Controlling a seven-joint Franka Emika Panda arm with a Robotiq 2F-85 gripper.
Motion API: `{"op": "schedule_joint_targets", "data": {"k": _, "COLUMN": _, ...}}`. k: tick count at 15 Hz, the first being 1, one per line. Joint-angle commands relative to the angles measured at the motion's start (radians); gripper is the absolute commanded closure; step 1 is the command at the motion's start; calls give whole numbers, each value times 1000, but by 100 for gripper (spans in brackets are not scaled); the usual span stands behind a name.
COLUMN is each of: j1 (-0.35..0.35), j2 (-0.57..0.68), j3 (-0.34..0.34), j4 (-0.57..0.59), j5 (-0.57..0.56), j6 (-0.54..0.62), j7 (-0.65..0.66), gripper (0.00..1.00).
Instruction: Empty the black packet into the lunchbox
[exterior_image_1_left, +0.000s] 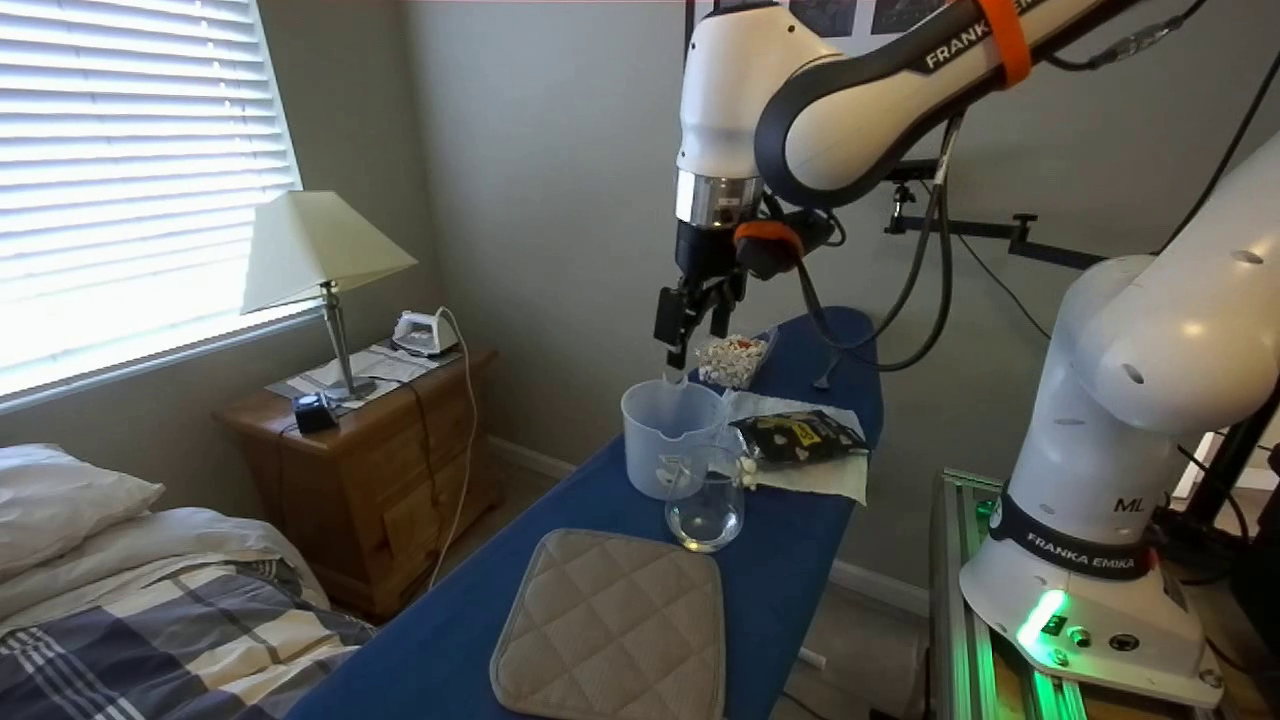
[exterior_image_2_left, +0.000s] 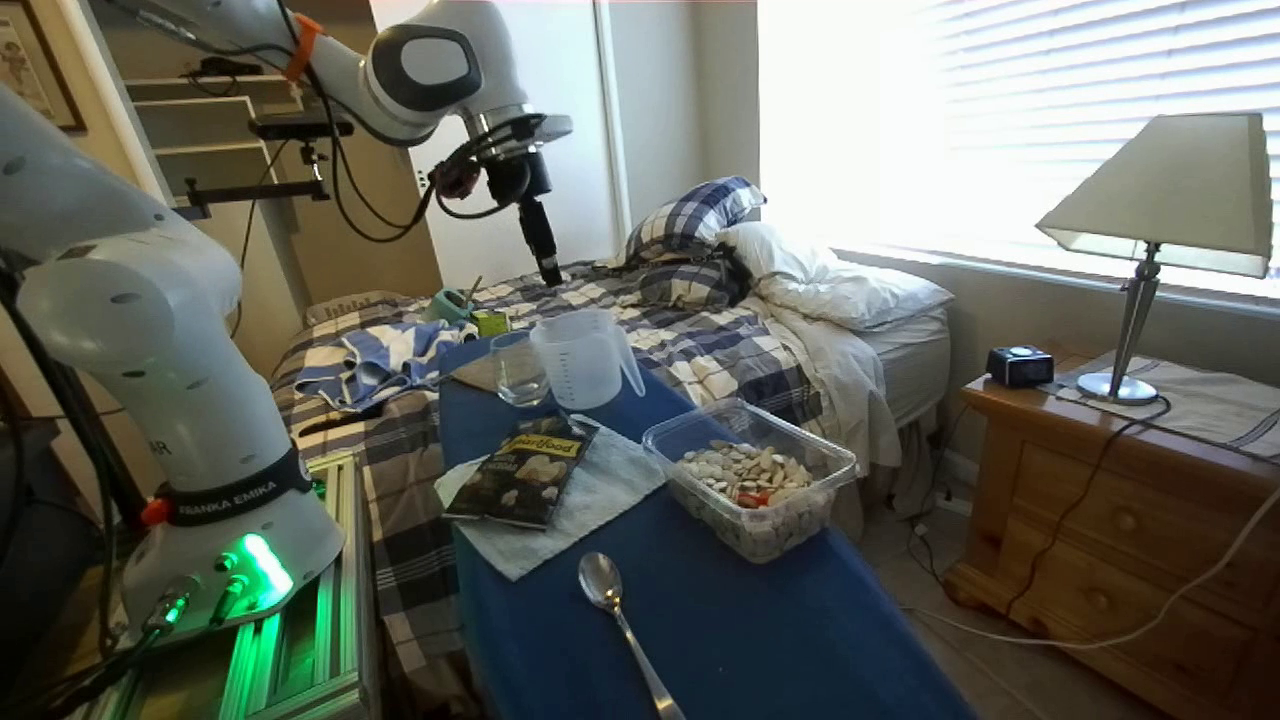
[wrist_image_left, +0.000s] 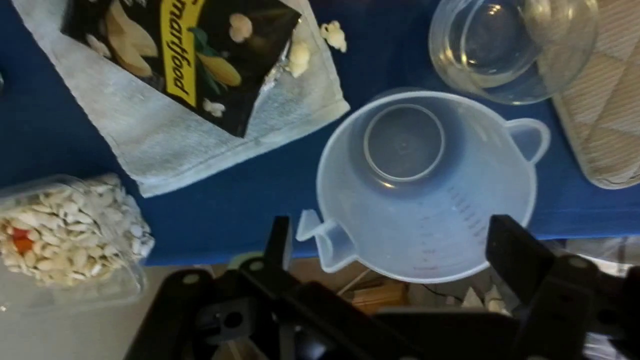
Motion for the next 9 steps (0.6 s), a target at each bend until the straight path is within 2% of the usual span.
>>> {"op": "schedule_joint_targets", "data": {"k": 1, "j1": -40, "j2": 4, "j3": -69, "j4": 47, "j5": -2, "j6": -166, "j7": 52, "gripper": 0}}
{"op": "schedule_joint_targets", "data": {"k": 3, "j1": -41, "j2": 12, "j3": -133, "j4": 37, "j5": 49, "j6": -223, "j7": 26, "gripper": 0}}
{"op": "schedule_joint_targets", "data": {"k": 5, "j1": -32, "j2": 21, "j3": -166, "j4": 9, "j5": 82, "j6": -204, "j7": 20, "gripper": 0}}
{"op": "schedule_joint_targets", "data": {"k": 6, "j1": -34, "j2": 7, "j3": -150, "j4": 19, "j5": 38, "j6": -203, "j7": 25, "gripper": 0}}
{"op": "schedule_joint_targets", "data": {"k": 9, "j1": -35, "j2": 21, "j3": -165, "j4": 12, "j5": 57, "j6": -203, "j7": 23, "gripper": 0}}
